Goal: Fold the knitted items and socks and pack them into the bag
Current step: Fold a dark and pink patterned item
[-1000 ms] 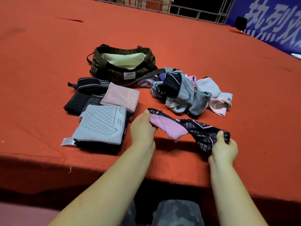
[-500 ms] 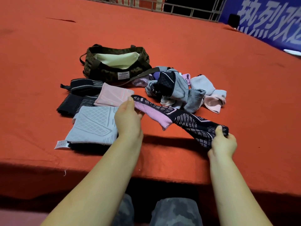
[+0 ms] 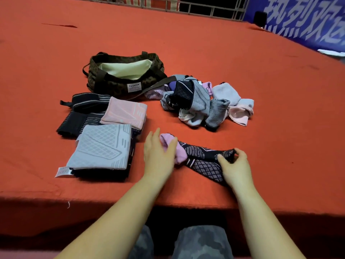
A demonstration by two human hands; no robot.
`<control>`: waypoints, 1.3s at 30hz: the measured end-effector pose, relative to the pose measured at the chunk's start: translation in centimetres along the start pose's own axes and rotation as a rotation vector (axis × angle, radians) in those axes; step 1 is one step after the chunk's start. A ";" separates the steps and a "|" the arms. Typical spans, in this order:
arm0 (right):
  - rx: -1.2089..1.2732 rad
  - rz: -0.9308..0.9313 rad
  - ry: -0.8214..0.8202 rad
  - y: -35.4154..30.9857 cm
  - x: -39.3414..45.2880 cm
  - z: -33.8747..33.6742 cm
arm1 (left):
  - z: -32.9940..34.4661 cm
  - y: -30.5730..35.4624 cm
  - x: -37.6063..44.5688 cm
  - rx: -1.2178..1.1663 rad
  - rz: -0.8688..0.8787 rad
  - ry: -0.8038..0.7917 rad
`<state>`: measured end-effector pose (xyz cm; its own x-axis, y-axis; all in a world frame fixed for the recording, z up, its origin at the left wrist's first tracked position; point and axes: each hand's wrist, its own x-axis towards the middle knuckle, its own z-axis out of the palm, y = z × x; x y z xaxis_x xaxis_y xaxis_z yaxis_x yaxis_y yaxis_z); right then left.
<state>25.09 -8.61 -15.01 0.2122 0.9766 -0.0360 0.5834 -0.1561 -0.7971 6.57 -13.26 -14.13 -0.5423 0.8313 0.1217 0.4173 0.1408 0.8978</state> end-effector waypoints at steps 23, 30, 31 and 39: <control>-0.297 -0.568 0.054 1.5 -0.8 4.9 | 1.6 -1.9 1.7 0.446 0.326 0.012; -0.270 -0.575 0.079 1.4 -1.0 4.9 | 1.3 -3.1 2.0 0.743 0.510 -0.006; -0.274 -0.573 0.081 1.4 -1.0 4.9 | 1.3 -3.0 1.8 0.776 0.493 -0.026; -0.229 -0.522 0.065 1.0 -0.5 3.7 | 1.1 -1.9 1.9 0.584 0.429 -0.007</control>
<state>22.66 -8.73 -18.00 -0.1060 0.9230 0.3700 0.7770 0.3091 -0.5484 5.61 -11.36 -16.08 -0.2394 0.8808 0.4084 0.9149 0.0639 0.3985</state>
